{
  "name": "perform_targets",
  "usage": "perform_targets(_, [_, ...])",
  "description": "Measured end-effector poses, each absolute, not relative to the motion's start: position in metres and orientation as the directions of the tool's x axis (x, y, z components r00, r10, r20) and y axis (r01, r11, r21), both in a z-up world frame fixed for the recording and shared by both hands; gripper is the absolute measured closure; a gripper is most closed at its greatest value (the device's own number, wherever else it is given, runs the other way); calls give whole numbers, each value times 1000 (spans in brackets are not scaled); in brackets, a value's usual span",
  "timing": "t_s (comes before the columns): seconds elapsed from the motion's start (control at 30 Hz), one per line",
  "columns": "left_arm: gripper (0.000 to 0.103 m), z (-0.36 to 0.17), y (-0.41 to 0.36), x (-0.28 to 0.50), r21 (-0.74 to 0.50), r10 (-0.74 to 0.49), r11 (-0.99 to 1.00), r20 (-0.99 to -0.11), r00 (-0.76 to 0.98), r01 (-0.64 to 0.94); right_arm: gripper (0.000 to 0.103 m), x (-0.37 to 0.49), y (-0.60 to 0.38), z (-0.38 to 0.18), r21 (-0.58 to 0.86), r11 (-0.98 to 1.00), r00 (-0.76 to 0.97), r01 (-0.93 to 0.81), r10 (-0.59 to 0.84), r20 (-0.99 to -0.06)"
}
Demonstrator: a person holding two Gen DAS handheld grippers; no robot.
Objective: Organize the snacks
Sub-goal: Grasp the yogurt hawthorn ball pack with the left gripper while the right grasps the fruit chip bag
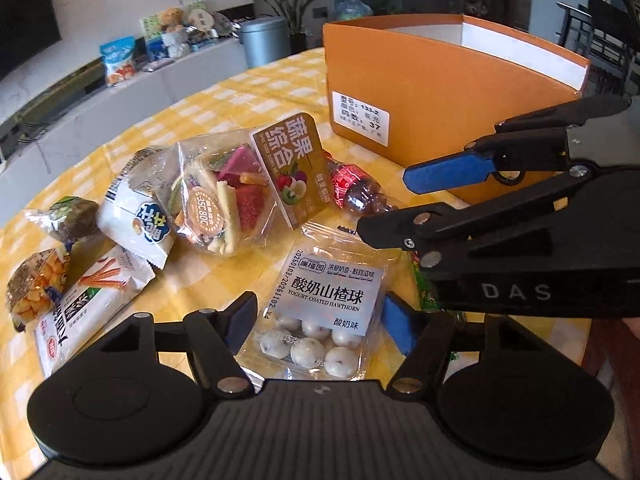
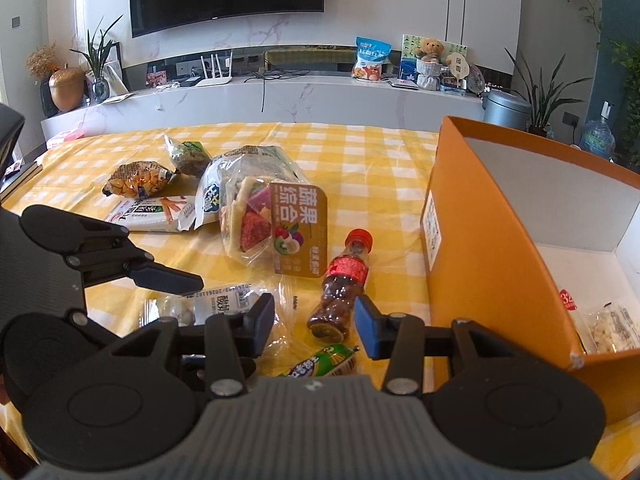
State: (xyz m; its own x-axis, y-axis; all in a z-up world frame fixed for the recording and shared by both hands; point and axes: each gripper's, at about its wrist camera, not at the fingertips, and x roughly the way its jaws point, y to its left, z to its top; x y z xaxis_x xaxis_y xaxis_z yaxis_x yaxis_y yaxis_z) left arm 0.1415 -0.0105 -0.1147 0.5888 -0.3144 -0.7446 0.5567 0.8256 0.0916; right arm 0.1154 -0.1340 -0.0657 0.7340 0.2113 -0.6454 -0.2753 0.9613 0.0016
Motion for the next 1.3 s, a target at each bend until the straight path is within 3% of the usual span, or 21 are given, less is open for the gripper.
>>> perform_targets(0.6, [34, -75, 53, 117, -72, -148, 989, -644, 751, 133, 59, 126, -116, -41, -19, 915, 750, -403, 318, -580])
perform_targets(0.67, [34, -72, 59, 119, -84, -141, 990, -636, 759, 114, 54, 133, -111, -40, -37, 906, 750, -422, 326, -576])
perform_targets(0.73, [34, -71, 63, 121, -82, -124, 992, -635, 762, 94, 31, 142, -105, -42, -93, 904, 769, -418, 297, -566])
perform_targets(1.1, [34, -83, 60, 131, -86, -93, 995, -658, 747, 48, 21, 191, -88, -63, -43, 908, 727, -416, 304, -615])
perform_targets(1.3, [33, -92, 58, 133, -79, -78, 996, -696, 714, 32, 22, 204, -85, -74, 22, 914, 699, -404, 325, -637])
